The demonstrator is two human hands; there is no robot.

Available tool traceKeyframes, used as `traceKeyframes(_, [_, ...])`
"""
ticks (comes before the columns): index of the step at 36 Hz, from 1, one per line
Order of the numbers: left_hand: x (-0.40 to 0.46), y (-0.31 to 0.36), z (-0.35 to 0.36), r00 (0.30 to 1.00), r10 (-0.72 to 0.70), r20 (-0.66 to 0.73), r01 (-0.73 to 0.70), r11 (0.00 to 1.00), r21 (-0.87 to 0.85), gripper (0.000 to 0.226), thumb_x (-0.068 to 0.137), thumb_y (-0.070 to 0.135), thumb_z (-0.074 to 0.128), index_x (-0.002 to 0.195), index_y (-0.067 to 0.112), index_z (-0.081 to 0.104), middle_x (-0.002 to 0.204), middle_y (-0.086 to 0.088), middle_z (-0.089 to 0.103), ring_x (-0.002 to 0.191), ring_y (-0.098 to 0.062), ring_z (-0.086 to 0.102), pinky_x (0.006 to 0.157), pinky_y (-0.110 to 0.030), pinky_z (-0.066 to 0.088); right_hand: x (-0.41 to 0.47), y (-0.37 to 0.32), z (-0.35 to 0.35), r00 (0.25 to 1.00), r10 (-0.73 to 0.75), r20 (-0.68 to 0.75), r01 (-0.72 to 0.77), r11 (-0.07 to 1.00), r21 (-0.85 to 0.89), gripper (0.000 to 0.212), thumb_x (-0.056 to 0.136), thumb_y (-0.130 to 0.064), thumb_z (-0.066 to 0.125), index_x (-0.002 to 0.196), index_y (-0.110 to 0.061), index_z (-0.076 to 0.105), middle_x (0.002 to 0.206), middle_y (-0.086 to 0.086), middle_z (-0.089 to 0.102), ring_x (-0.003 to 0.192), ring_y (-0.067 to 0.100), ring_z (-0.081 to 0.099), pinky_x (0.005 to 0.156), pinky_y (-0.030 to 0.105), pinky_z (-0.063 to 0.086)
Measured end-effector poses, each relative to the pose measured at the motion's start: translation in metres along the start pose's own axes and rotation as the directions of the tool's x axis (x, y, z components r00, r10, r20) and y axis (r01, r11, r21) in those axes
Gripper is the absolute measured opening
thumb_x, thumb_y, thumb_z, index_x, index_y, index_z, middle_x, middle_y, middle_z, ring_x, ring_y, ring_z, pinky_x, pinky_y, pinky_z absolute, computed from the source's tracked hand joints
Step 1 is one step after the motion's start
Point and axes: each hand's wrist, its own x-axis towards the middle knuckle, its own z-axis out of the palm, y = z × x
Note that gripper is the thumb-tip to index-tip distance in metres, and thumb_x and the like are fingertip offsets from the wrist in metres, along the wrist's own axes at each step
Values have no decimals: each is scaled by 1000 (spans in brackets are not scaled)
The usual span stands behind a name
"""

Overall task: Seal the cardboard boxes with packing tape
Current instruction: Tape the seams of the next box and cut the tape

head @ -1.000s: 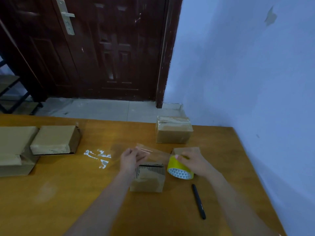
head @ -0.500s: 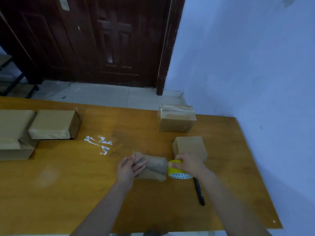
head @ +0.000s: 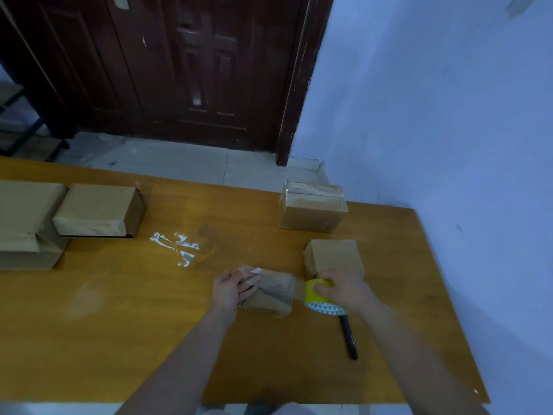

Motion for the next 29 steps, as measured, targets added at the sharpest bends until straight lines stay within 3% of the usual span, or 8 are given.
traceKeyframes(3, [-1, 2, -1, 1000, -22, 3, 22, 999, 26, 40, 101, 15, 48, 128, -14, 47, 111, -25, 66, 83, -24, 72, 60, -24, 57, 4, -8, 3, 999, 35, -42, -39, 994, -100, 35, 93, -48, 49, 99, -17, 64, 94, 2, 63, 83, 16, 58, 59, 28, 39])
traceKeyframes(7, [-8, 8, 1, 999, -40, 7, 40, 999, 3, 41, 101, 15, 47, 129, -15, 45, 101, -22, 70, 83, -24, 73, 60, -26, 57, 7, -18, 8, 993, 106, -46, -114, 958, -263, 41, 94, -48, 47, 115, -16, 61, 108, 5, 64, 96, 21, 60, 70, 31, 49])
traceKeyframes(14, [-7, 17, -5, 986, -84, 146, 102, 987, -123, 44, 104, 15, 36, 142, -3, 24, 111, -23, 66, 101, -35, 66, 70, -39, 61, 6, -15, 15, 995, 68, -75, -80, 983, -165, 36, 93, -48, 48, 95, -14, 61, 92, 5, 61, 88, 22, 59, 60, 30, 43])
traceKeyframes(16, [-6, 16, -8, 982, -87, 171, 120, 974, -193, 31, 104, 13, 33, 132, 0, 33, 108, -23, 65, 96, -34, 66, 73, -41, 60, 6, -17, 17, 996, 57, -65, -67, 985, -157, 33, 93, -48, 49, 87, -16, 56, 84, 2, 56, 85, 21, 57, 57, 29, 39])
traceKeyframes(19, [-3, 14, -13, 976, -108, 188, 160, 946, -284, 16, 101, 11, 31, 104, 2, 44, 97, -23, 67, 85, -34, 70, 72, -47, 59, 10, -21, 19, 998, 53, -35, -57, 988, -142, 38, 93, -48, 49, 96, -13, 61, 89, 4, 60, 88, 22, 59, 66, 33, 46])
traceKeyframes(22, [1, 12, -16, 973, -113, 200, 177, 925, -337, 22, 100, 11, 29, 81, 10, 39, 89, -23, 69, 82, -36, 71, 71, -50, 57, 13, -24, 21, 999, 49, -12, -50, 989, -142, 39, 93, -48, 49, 103, -13, 62, 99, 6, 61, 94, 23, 58, 69, 33, 44])
traceKeyframes(26, [1, 11, -17, 973, -104, 207, 174, 916, -362, 25, 101, 12, 28, 77, 11, 36, 86, -24, 69, 80, -38, 71, 74, -53, 54, 17, -27, 22, 998, 58, 9, -56, 988, -144, 43, 94, -47, 50, 116, -12, 60, 111, 8, 61, 103, 24, 57, 78, 35, 47])
traceKeyframes(29, [2, 11, -18, 972, -111, 205, 182, 910, -371, 27, 99, 12, 29, 73, 11, 36, 95, -30, 66, 80, -40, 70, 75, -54, 53, 20, -29, 23, 998, 62, 17, -59, 988, -140, 41, 93, -48, 50, 111, -13, 61, 104, 7, 61, 100, 25, 58, 76, 36, 49])
